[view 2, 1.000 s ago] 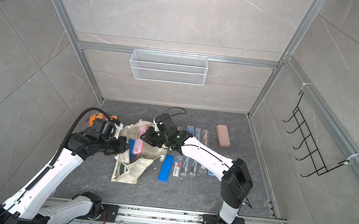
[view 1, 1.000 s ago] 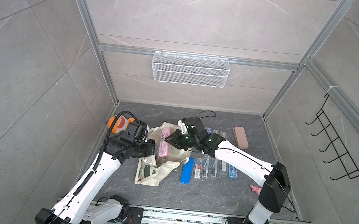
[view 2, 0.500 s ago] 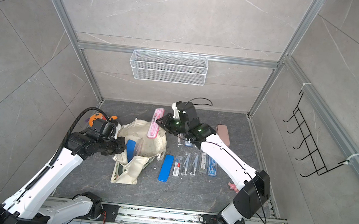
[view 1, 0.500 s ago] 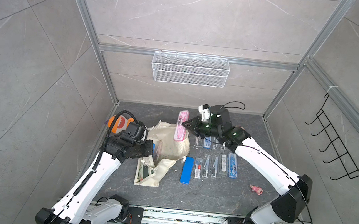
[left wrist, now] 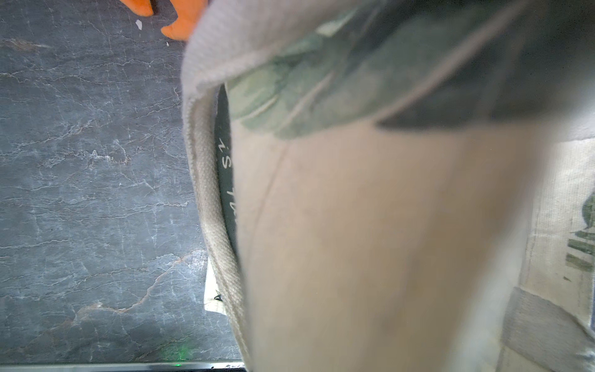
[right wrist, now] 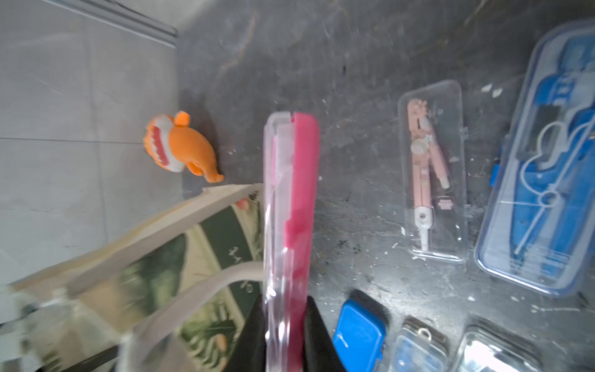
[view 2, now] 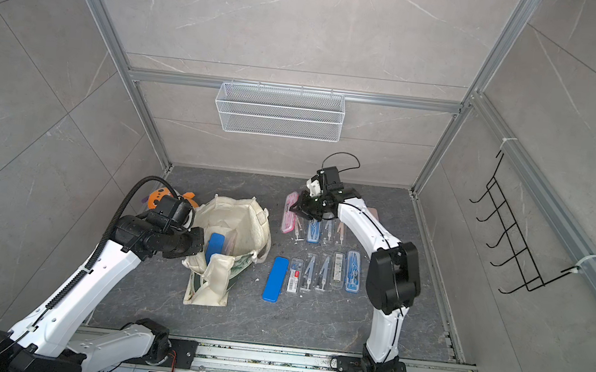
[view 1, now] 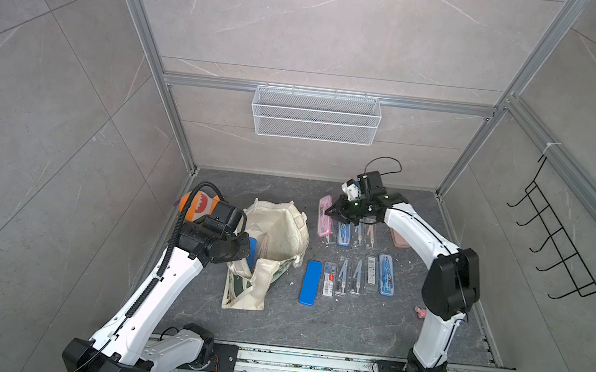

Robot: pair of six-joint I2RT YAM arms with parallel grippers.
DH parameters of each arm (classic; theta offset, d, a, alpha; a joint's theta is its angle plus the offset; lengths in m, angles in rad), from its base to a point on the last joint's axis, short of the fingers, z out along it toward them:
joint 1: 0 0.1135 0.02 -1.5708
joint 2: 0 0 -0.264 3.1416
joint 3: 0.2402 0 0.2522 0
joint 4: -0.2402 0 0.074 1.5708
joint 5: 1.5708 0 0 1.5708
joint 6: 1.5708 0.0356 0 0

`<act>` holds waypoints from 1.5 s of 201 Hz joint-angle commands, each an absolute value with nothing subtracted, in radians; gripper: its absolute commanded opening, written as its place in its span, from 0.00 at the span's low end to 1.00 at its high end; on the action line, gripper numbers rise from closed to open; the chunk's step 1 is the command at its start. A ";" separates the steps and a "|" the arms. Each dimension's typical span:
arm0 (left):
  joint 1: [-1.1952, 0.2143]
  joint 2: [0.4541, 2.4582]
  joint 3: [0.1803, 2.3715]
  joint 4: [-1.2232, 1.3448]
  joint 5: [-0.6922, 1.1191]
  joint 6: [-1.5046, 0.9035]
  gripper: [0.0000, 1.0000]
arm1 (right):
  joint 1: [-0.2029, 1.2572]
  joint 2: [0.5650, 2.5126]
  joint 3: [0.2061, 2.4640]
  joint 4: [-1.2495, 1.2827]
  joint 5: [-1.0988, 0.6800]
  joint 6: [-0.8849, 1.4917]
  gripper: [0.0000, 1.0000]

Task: Take out the compass set from the canvas bag
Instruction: Place the compass set at the center of the board.

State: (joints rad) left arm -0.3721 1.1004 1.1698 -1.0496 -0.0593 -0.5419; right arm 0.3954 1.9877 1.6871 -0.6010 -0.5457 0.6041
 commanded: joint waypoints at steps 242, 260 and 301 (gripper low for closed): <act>-0.366 1.090 1.244 -1.003 -0.142 -0.582 0.00 | 0.468 2.114 1.917 -0.770 -0.435 0.511 0.56; -0.367 1.088 1.238 -0.986 -0.134 -0.584 0.00 | 0.474 1.994 1.834 -0.711 -0.466 0.529 0.60; -0.367 1.100 1.256 -0.993 -0.124 -0.553 0.00 | 0.520 1.800 1.685 -0.632 -0.519 0.535 0.65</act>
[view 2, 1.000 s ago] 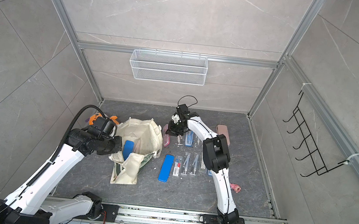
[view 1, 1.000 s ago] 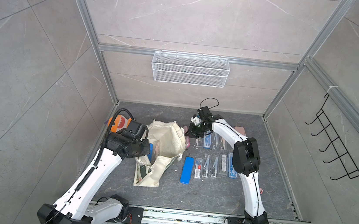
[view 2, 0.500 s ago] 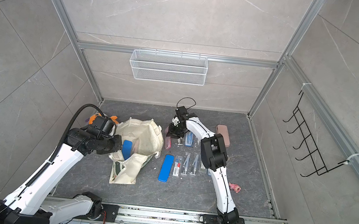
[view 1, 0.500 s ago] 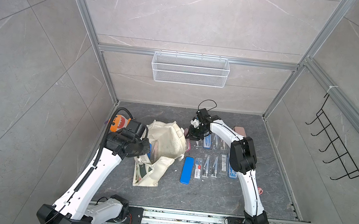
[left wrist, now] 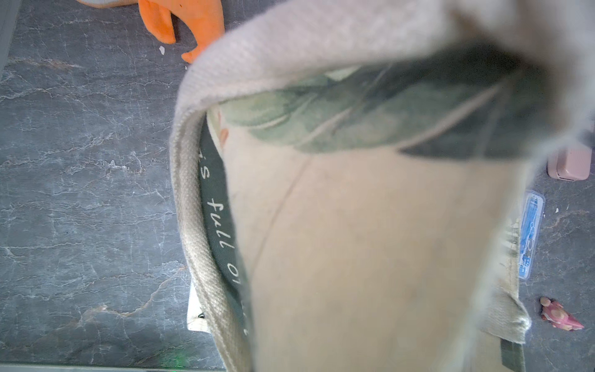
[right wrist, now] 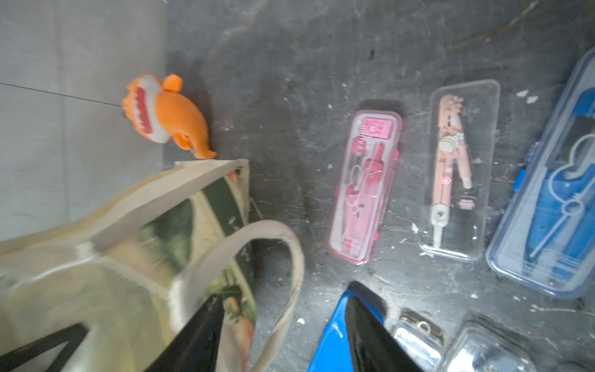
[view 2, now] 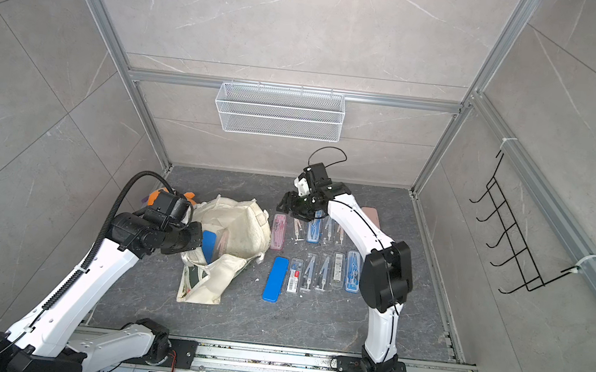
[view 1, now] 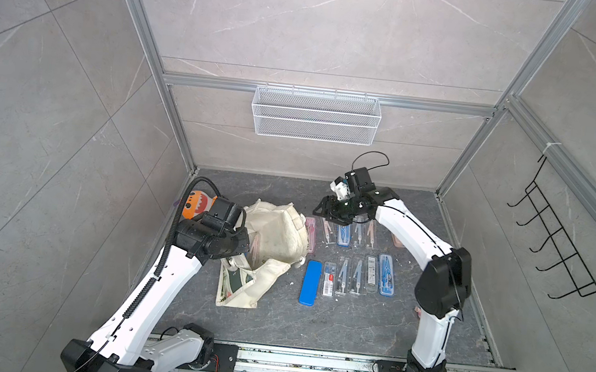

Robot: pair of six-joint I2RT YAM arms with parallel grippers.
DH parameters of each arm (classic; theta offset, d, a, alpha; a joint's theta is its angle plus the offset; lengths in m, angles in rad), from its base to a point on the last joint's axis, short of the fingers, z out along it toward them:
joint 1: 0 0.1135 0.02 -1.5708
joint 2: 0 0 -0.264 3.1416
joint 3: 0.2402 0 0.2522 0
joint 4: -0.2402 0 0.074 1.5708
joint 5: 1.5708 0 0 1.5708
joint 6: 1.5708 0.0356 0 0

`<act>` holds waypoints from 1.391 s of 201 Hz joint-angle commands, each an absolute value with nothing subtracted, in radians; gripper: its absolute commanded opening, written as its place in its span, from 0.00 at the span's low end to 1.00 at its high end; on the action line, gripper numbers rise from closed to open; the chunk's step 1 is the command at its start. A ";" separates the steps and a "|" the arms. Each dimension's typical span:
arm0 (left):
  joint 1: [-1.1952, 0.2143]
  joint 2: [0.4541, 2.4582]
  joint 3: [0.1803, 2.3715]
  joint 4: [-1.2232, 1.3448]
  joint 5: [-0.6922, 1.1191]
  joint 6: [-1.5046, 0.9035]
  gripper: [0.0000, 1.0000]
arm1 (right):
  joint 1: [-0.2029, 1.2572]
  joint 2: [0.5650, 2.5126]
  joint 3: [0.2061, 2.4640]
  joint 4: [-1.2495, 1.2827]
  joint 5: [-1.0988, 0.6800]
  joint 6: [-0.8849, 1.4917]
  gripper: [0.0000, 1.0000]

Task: Take out the compass set from the canvas bag
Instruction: Place the compass set at the center of the board, then adjust the canvas bag at the center of the board.

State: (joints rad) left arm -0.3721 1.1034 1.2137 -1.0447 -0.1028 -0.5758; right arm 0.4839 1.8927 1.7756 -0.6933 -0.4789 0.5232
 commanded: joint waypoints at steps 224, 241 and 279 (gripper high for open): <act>-0.365 1.318 1.496 -0.918 -0.098 -0.427 0.00 | 0.836 1.706 1.428 -0.463 -0.407 0.622 0.00; -0.365 1.338 1.499 -0.881 -0.081 -0.427 0.00 | 0.906 1.687 1.417 -0.464 -0.364 0.594 0.00; -0.365 1.311 1.416 -0.796 -0.036 -0.410 0.00 | 1.025 1.713 1.390 -0.473 -0.291 0.577 0.00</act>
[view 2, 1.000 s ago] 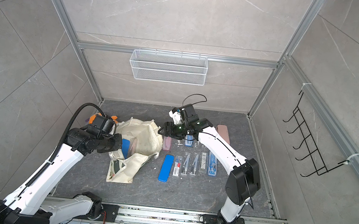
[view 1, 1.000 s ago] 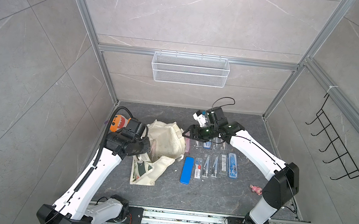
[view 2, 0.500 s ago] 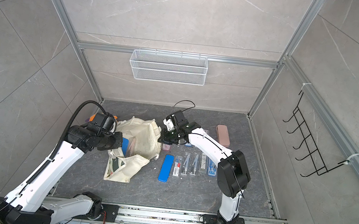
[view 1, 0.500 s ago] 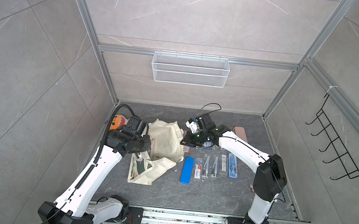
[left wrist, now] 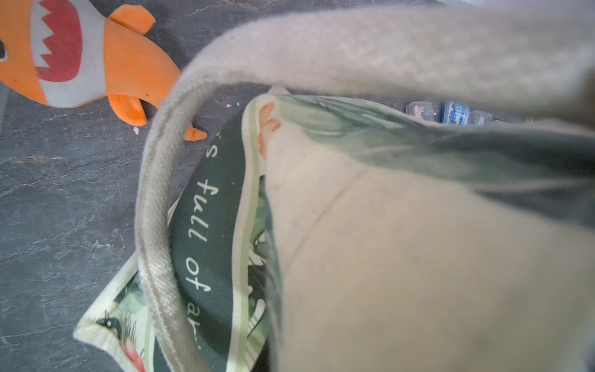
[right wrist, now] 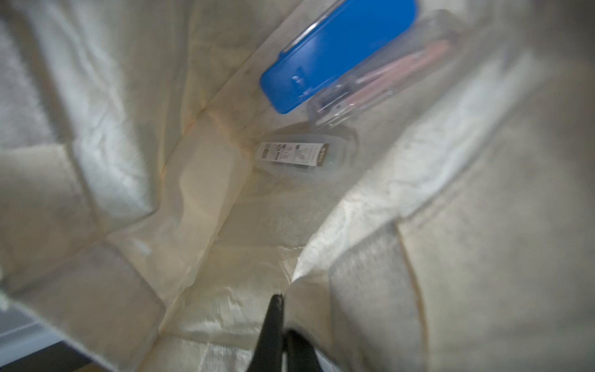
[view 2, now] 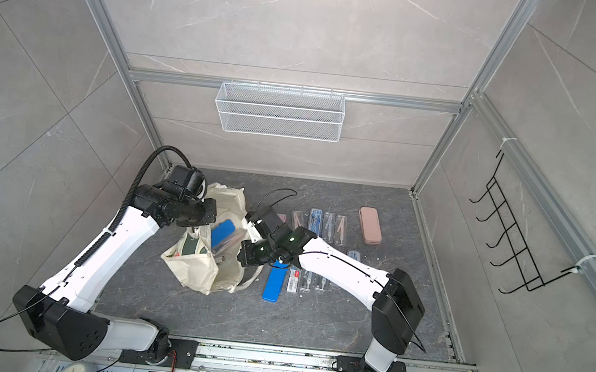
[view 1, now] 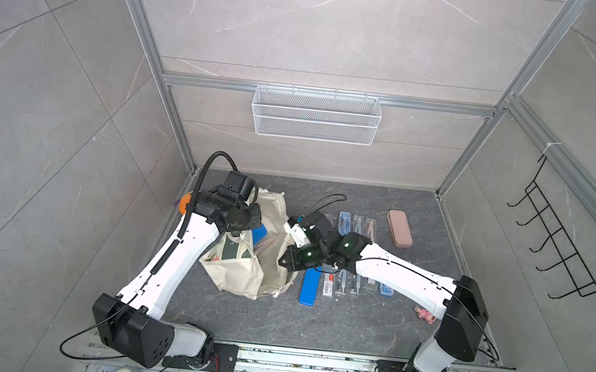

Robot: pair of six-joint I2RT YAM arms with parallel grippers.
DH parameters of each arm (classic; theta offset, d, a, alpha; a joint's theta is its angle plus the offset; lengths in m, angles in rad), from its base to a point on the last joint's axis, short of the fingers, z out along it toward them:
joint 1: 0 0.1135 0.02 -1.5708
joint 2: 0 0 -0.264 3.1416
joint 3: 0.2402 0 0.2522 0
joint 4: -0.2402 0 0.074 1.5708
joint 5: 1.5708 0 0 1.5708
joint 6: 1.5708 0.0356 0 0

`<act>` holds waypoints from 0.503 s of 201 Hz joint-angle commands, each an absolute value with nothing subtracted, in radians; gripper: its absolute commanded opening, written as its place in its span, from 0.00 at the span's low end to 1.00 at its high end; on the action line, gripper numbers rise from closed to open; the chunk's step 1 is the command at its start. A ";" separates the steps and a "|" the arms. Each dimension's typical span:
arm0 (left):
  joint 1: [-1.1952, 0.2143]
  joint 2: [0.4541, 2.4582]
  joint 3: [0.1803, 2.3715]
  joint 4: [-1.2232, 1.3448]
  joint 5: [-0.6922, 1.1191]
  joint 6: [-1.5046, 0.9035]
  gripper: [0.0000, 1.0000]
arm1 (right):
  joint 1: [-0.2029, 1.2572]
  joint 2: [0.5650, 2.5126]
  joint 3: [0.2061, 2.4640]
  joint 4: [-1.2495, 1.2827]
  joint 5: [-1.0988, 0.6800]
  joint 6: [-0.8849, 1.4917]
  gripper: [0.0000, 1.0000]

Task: Take out the compass set from the canvas bag
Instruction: Adjust the canvas bag at the center of the board.

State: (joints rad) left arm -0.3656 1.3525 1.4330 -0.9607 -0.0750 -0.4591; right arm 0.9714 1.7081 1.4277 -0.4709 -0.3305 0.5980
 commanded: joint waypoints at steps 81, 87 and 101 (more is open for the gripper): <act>-0.372 1.175 1.232 -0.736 0.149 -0.349 0.00 | 1.055 1.693 1.235 -0.355 -0.235 0.714 0.29; -0.374 1.163 1.222 -0.735 0.154 -0.350 0.00 | 1.054 1.675 1.228 -0.367 -0.211 0.725 0.35; -0.374 1.132 1.199 -0.733 0.159 -0.350 0.00 | 1.051 1.632 1.220 -0.418 -0.156 0.751 0.45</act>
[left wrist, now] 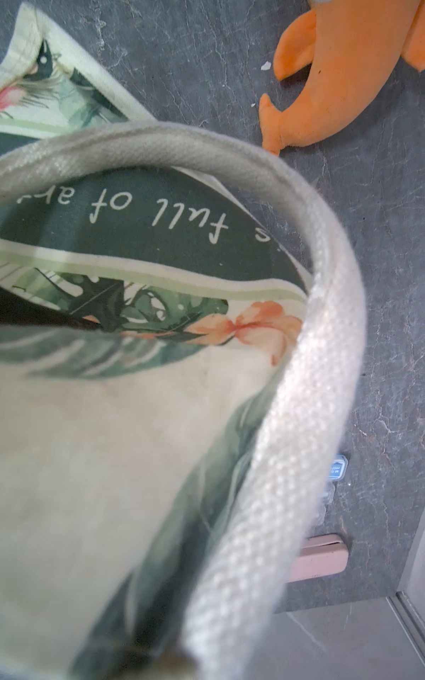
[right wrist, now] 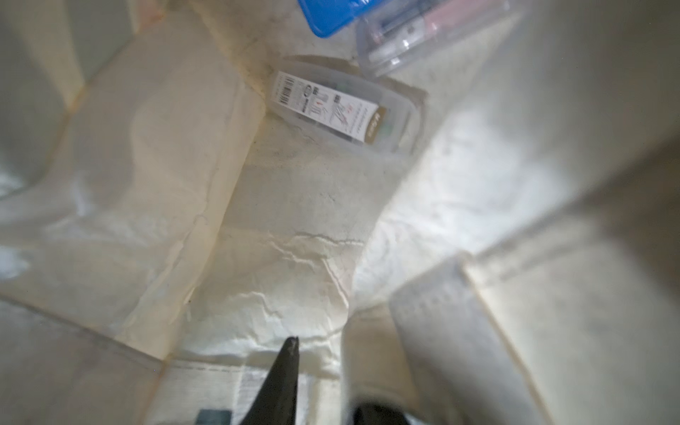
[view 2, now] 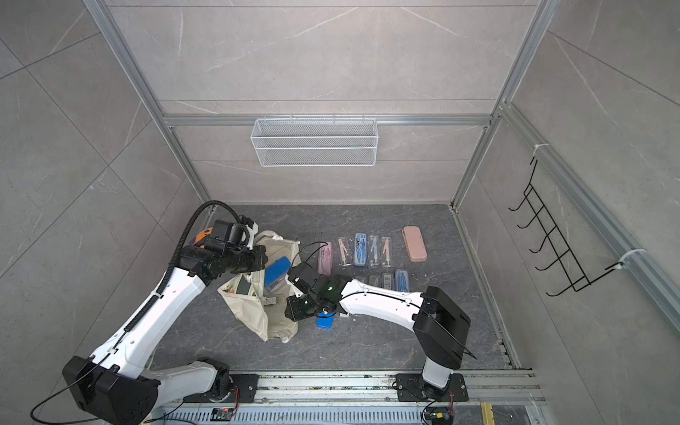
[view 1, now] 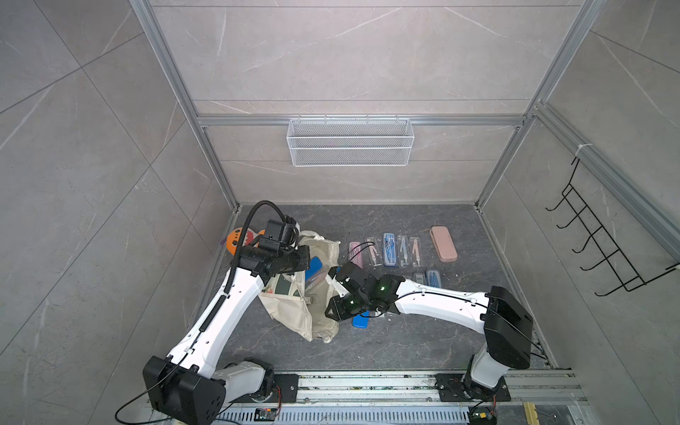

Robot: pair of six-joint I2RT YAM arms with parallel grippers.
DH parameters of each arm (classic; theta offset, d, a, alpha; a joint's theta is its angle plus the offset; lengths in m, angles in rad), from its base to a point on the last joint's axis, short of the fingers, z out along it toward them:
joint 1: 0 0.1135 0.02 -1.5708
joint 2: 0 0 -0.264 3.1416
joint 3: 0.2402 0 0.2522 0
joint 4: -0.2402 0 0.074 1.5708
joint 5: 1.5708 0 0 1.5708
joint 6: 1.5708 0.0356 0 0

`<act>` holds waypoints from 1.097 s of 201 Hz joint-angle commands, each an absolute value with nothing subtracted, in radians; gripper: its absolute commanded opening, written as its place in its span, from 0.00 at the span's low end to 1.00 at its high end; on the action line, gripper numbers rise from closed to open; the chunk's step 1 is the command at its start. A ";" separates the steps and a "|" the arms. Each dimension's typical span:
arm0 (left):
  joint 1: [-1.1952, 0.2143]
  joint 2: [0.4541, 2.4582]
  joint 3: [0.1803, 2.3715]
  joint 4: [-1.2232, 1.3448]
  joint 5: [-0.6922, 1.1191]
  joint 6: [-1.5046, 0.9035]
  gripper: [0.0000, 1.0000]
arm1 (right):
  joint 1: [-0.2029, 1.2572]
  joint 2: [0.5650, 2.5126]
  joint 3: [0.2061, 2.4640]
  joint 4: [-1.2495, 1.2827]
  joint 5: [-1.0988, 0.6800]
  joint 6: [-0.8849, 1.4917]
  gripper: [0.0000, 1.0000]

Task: Take out the compass set from the canvas bag
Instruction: Adjust the canvas bag at the center of the board.

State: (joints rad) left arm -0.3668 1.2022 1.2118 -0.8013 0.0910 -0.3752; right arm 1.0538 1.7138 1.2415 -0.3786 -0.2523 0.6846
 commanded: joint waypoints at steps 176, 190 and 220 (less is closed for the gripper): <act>-0.382 1.138 1.186 -0.824 0.038 -0.492 0.00 | 1.169 1.769 1.701 -0.790 -0.076 0.936 0.13; -0.382 1.144 1.192 -0.825 0.041 -0.490 0.00 | 1.181 1.804 1.699 -0.777 -0.078 0.951 0.10; -0.382 1.145 1.205 -0.827 0.064 -0.485 0.00 | 1.186 1.860 1.656 -0.722 -0.080 0.983 0.10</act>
